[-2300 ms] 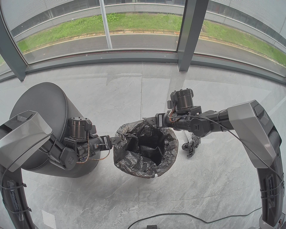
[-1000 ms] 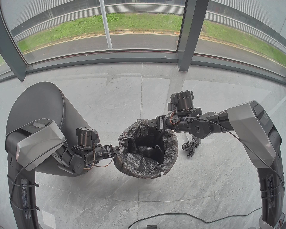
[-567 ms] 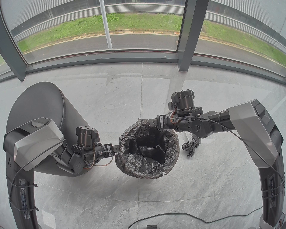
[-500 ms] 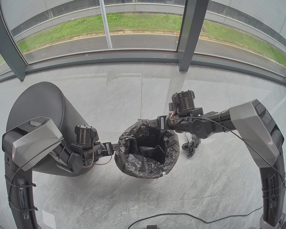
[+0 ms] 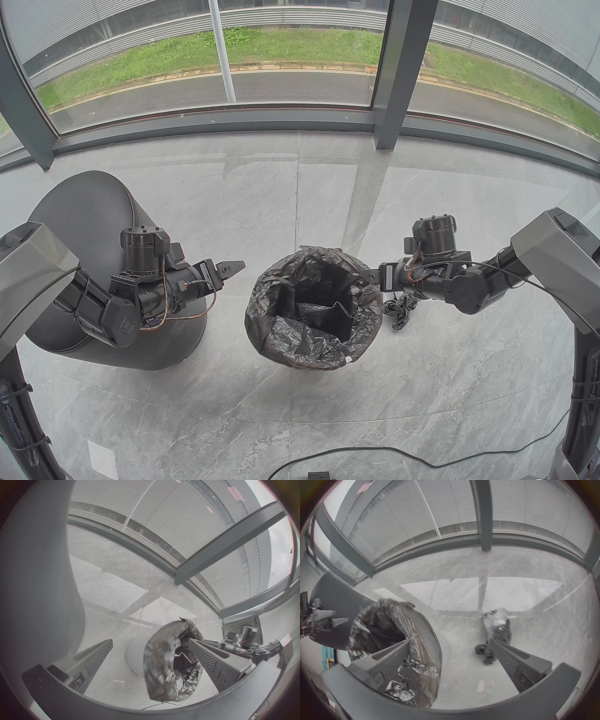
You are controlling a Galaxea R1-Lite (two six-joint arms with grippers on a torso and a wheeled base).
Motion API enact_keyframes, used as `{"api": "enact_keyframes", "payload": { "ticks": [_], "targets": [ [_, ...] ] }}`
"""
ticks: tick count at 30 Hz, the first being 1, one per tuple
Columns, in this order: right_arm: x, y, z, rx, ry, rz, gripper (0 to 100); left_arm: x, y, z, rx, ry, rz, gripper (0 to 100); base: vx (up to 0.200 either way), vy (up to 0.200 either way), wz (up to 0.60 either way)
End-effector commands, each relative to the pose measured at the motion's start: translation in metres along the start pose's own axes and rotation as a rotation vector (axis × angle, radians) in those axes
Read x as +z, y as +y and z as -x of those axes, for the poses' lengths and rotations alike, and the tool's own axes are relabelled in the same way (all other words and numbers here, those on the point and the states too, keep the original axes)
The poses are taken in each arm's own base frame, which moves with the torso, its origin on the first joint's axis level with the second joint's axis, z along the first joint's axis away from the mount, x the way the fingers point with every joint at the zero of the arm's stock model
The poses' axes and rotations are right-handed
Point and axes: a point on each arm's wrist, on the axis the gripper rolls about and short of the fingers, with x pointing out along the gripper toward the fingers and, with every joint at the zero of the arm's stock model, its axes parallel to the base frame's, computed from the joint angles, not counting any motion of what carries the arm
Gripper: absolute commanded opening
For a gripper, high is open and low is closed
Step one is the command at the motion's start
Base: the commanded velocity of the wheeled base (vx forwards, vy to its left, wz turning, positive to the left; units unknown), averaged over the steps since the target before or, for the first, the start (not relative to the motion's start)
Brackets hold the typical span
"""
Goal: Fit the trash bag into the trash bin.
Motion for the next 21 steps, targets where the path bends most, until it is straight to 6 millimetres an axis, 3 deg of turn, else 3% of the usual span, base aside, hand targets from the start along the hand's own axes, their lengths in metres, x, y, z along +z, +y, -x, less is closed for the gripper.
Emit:
{"api": "enact_keyframes", "payload": {
  "ticks": [1, 3, 4, 6, 10, 13, 21],
  "targets": [
    [-0.017, -0.059, 0.016, -0.118, 0.023, -0.087, 100, -0.005, -0.029, 0.017, -0.087, 0.024, -0.011, 100, 0.0, 0.0, 0.0],
    [-0.026, -0.072, 0.009, -0.145, 0.039, -0.101, 100, -0.007, -0.028, 0.015, -0.077, 0.029, -0.009, 100, 0.0, 0.0, 0.0],
    [-0.034, -0.091, -0.005, -0.181, 0.045, -0.116, 100, -0.011, -0.027, 0.011, -0.063, 0.031, -0.012, 100, 0.0, 0.0, 0.0],
    [-0.034, -0.103, -0.015, -0.194, 0.012, -0.133, 100, -0.012, -0.025, 0.009, -0.05, 0.029, -0.011, 100, 0.0, 0.0, 0.0],
    [-0.035, -0.113, -0.013, -0.176, -0.01, -0.172, 100, -0.012, -0.025, 0.008, -0.047, 0.029, -0.011, 100, 0.0, 0.0, 0.0],
    [-0.024, -0.095, -0.007, -0.088, -0.042, -0.191, 100, -0.013, -0.024, 0.007, -0.046, 0.031, -0.011, 100, 0.0, 0.0, 0.0],
    [-0.001, -0.018, -0.011, 0.059, -0.081, -0.121, 100, -0.014, -0.023, 0.005, -0.043, 0.036, -0.009, 100, 0.0, 0.0, 0.0]
  ]
}}
